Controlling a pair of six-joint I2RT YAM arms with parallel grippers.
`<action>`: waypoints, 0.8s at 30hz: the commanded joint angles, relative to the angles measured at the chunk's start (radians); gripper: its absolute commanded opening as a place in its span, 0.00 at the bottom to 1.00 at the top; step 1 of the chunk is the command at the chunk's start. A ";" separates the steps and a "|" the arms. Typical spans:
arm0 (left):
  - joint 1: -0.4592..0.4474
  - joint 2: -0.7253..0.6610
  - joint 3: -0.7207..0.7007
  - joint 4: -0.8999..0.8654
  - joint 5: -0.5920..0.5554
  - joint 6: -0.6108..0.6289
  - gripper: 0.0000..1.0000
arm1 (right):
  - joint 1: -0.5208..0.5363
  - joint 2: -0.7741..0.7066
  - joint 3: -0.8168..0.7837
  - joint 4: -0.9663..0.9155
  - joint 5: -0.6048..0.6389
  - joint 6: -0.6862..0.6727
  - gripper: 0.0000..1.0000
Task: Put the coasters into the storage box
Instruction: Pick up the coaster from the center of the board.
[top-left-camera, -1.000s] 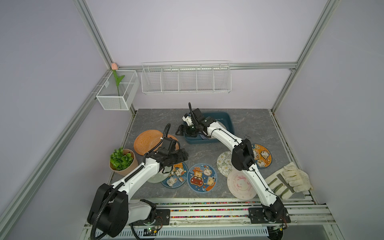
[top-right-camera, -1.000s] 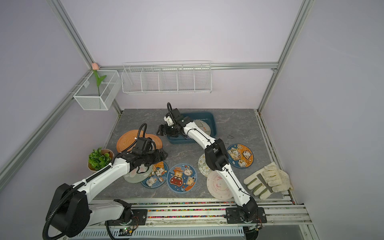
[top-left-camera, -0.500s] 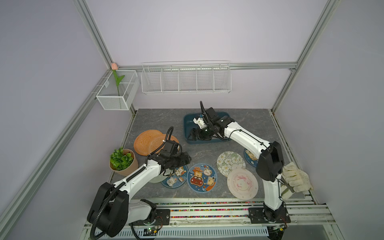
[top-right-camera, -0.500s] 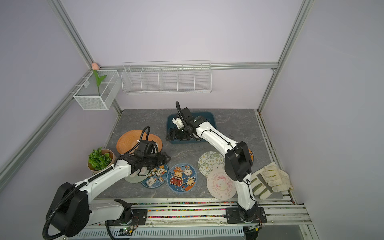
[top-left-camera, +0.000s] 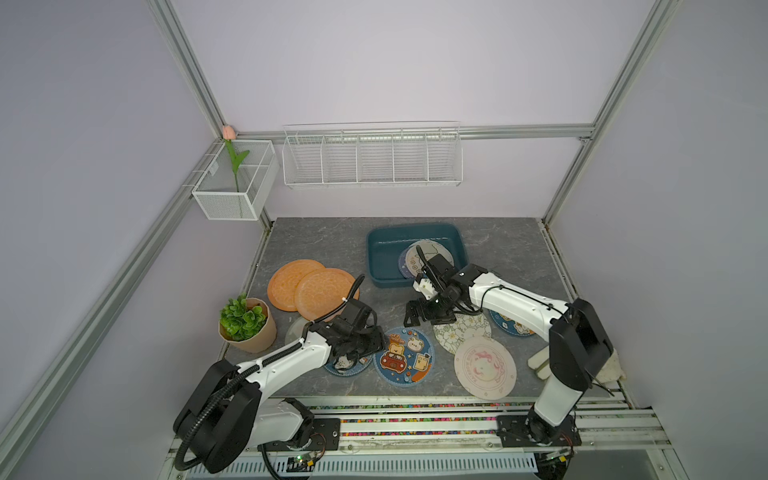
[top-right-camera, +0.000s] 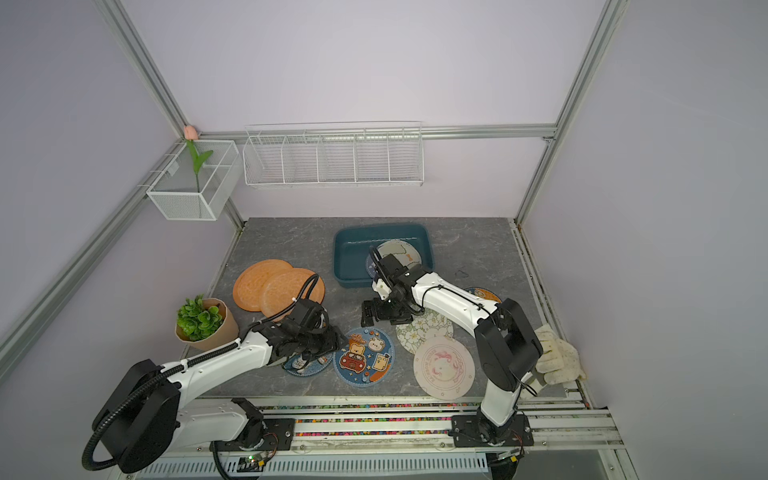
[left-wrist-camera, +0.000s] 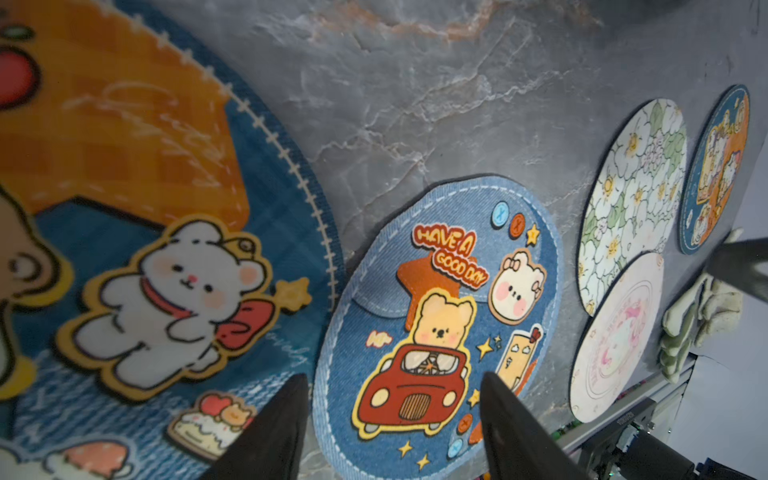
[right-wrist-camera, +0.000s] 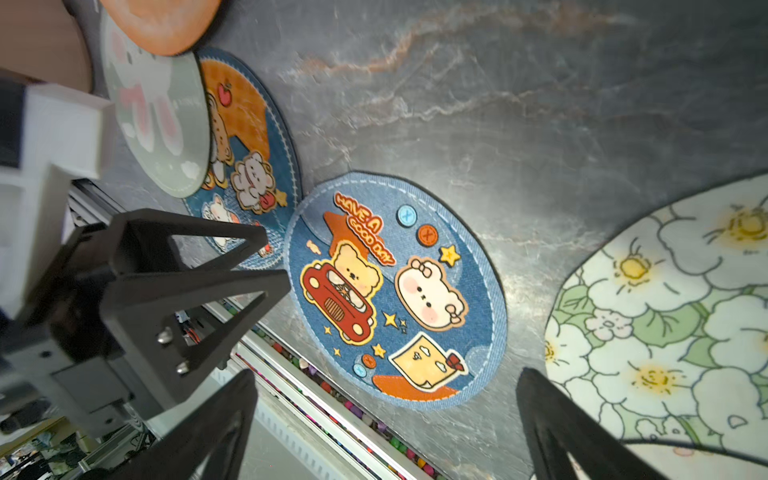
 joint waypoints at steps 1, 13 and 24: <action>-0.016 0.028 -0.002 0.020 -0.027 -0.031 0.64 | 0.027 -0.047 -0.040 -0.006 0.042 0.020 0.96; -0.033 0.099 0.025 -0.011 -0.061 0.008 0.60 | 0.065 -0.028 -0.142 0.032 0.088 0.054 0.85; -0.057 0.136 0.049 0.003 -0.024 0.014 0.57 | 0.076 0.002 -0.189 0.044 0.105 0.077 0.76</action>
